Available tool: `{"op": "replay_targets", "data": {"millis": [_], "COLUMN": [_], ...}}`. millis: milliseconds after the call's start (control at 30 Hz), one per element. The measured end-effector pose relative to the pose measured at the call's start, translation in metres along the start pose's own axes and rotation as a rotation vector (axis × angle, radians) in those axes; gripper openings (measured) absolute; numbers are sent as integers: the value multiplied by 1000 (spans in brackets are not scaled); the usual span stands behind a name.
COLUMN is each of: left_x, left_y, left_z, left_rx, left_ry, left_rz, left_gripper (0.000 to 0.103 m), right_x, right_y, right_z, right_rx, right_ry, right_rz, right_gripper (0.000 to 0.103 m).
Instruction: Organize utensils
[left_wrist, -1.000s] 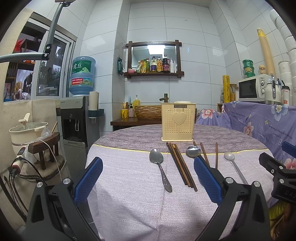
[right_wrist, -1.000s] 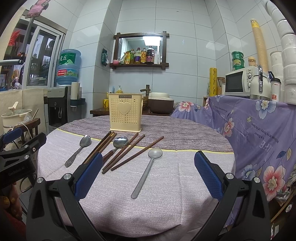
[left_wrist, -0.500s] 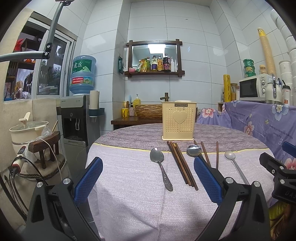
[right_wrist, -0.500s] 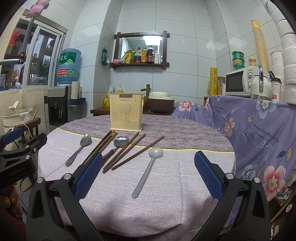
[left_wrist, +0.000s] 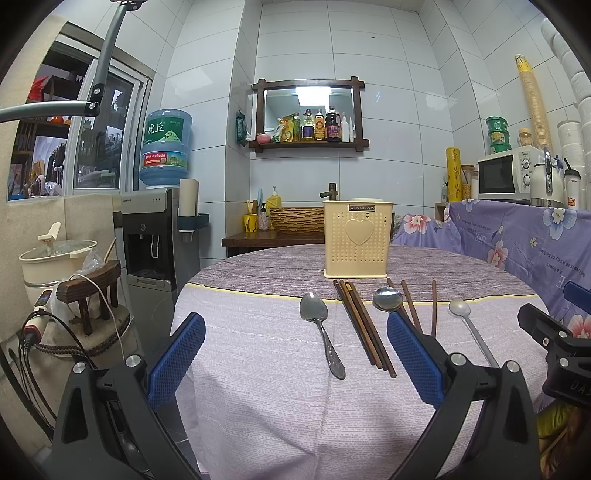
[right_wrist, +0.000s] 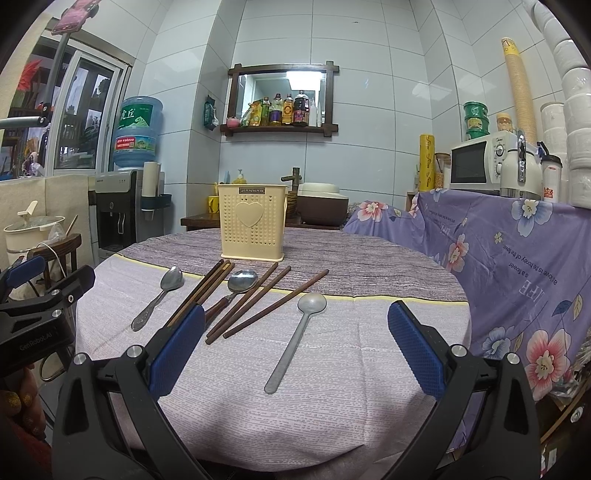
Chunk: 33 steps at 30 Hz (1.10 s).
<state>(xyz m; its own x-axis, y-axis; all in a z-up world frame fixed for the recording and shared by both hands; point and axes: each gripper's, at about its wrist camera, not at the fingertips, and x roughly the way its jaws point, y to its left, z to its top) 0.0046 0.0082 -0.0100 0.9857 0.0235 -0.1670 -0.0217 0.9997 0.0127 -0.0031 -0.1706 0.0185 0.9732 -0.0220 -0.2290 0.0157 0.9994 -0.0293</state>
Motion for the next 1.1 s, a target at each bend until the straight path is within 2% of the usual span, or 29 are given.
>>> {"op": "replay_targets", "data": {"millis": [767, 833, 933, 1033, 1100], "left_x": [2, 7, 25, 48, 60], "left_y": [1, 1, 7, 17, 21], "left_z": [-1, 1, 5, 8, 11], "left_rx": [2, 9, -7, -42, -48], "left_ry": [15, 51, 147, 255, 295], "left_rz": [-2, -4, -9, -20, -11], "left_gripper": [98, 98, 98, 98, 98], "right_x": [4, 10, 27, 50, 66], "right_y": [1, -1, -11, -26, -34], "right_z": [-3, -1, 4, 7, 8], "right_rx": [-4, 3, 34, 91, 106], "right_ry": [16, 40, 114, 221, 288], "right_rz": [-3, -17, -43, -59, -59], "right_gripper": [98, 98, 98, 98, 98]}}
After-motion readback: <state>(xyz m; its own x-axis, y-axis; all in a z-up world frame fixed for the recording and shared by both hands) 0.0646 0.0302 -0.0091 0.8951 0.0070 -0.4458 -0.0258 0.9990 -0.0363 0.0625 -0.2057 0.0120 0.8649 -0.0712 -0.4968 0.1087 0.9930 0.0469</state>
